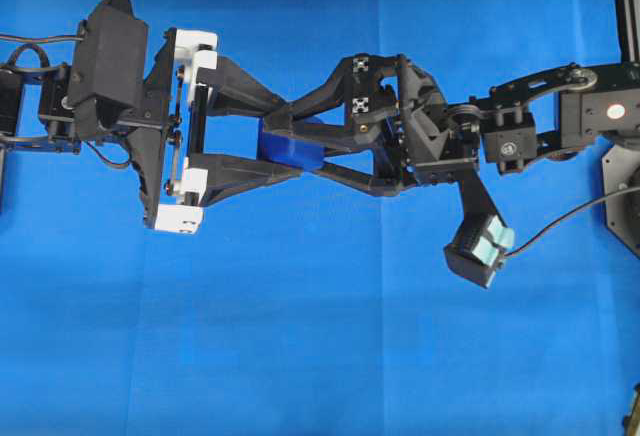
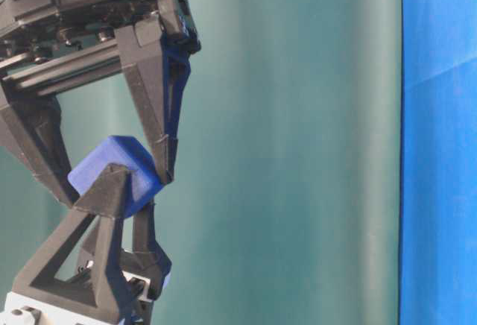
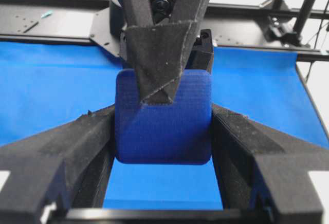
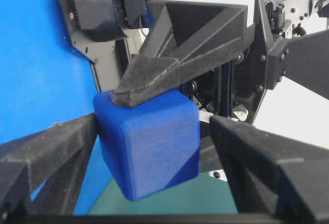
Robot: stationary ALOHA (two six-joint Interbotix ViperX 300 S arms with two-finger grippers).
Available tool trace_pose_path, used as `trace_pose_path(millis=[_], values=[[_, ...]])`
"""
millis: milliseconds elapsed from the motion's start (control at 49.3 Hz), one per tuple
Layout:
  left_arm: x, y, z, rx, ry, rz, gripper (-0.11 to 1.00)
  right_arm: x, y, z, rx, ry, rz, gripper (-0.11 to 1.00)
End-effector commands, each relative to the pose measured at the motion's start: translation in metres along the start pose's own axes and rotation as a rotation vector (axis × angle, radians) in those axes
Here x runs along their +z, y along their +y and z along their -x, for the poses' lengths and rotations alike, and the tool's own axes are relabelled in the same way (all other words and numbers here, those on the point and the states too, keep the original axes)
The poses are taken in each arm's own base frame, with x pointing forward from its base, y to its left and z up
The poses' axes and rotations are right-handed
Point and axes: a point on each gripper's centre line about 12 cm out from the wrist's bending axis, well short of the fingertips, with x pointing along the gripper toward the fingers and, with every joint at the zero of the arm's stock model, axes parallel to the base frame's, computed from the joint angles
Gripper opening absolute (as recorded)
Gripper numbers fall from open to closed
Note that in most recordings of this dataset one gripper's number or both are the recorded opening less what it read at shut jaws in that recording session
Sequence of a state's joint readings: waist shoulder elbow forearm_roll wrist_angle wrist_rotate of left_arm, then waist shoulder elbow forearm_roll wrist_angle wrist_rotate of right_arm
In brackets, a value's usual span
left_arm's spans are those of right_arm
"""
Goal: Handover the blue block to the right arm after grasping it with the left arm, then place it in the designated position.
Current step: 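Reach the right gripper over the cube and close on it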
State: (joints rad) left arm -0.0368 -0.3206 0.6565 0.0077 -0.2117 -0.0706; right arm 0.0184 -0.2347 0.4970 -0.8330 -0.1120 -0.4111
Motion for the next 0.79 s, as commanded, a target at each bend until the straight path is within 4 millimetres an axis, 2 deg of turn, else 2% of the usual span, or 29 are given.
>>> trace_pose_path(millis=[0,183,264,324,466,771], values=[[0.0106,-0.0006,0.0034,-0.002,-0.032,0.003,0.49,0.0069,-0.0167,0.0026,-0.042,-0.019,0.004,0.96],[0.0104,-0.0006,0.0034,-0.002,-0.031,0.003,0.49,0.0073,-0.0185,0.0026,-0.046,-0.019,0.006,0.95],[0.0093,-0.0006,0.0034,-0.001,-0.021,0.001,0.49,0.0067,-0.0183,0.0021,-0.044,-0.013,0.004,0.92],[0.0081,-0.0005,0.0030,0.000,-0.014,0.001,0.49,0.0067,-0.0188,0.0021,-0.045,-0.012,0.003,0.82],[0.0075,-0.0010,0.0034,-0.002,-0.006,0.000,0.49,0.0065,-0.0212,0.0021,-0.049,-0.009,0.001,0.48],[0.0077,-0.0016,0.0033,-0.003,-0.004,0.000,0.49,0.0023,-0.0193,0.0025,-0.034,0.027,-0.004,0.48]])
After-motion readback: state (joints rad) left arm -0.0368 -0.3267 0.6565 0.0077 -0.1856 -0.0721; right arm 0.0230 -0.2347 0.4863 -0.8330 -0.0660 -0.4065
